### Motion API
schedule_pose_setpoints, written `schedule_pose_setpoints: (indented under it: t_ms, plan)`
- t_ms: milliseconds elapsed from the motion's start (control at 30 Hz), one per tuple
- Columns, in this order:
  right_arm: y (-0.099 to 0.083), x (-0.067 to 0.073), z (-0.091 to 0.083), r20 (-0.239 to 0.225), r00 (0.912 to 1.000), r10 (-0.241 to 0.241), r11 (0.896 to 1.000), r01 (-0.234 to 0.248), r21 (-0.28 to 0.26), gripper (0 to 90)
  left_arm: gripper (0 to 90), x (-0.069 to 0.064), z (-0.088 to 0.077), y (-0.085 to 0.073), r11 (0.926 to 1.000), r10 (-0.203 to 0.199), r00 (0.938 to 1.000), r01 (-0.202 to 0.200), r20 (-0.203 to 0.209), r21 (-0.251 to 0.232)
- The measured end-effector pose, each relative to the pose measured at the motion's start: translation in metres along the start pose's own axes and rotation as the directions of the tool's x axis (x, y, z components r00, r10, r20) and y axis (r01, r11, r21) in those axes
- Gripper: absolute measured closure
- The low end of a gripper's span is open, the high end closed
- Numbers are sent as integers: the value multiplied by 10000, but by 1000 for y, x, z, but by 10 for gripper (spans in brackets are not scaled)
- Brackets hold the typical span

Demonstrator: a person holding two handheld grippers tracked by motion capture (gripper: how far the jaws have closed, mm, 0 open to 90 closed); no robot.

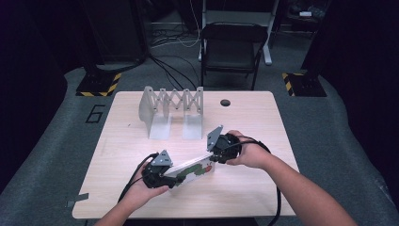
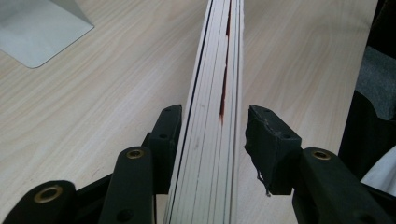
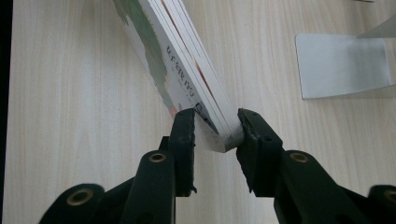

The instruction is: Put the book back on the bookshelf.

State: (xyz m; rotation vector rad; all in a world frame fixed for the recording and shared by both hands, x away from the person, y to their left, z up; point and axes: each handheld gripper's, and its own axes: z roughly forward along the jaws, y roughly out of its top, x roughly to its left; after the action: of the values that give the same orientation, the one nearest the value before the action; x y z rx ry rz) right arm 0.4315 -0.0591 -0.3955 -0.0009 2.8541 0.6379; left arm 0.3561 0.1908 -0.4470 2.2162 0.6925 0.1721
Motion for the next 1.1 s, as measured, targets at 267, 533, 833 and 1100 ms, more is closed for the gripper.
schedule_pose_setpoints:
  t_ms: [267,533,833,1100]
  plan:
    - [0,0,0,19,10000,33,10000,-33,-8,681,479,1,-2,8,9998,-63,9994,69,-344,182]
    - [0,1,0,36,10000,59,10000,-59,-4,680,543,-1,-2,14,9987,185,9991,-166,-379,487]
    - [0,1,0,41,10000,67,10000,-67,-12,678,675,-1,2,17,9956,295,9985,-254,-450,898]
    - [1,1,1,84,9999,63,10000,-63,-3,673,721,-2,1,20,9925,425,9985,-381,-358,1162]
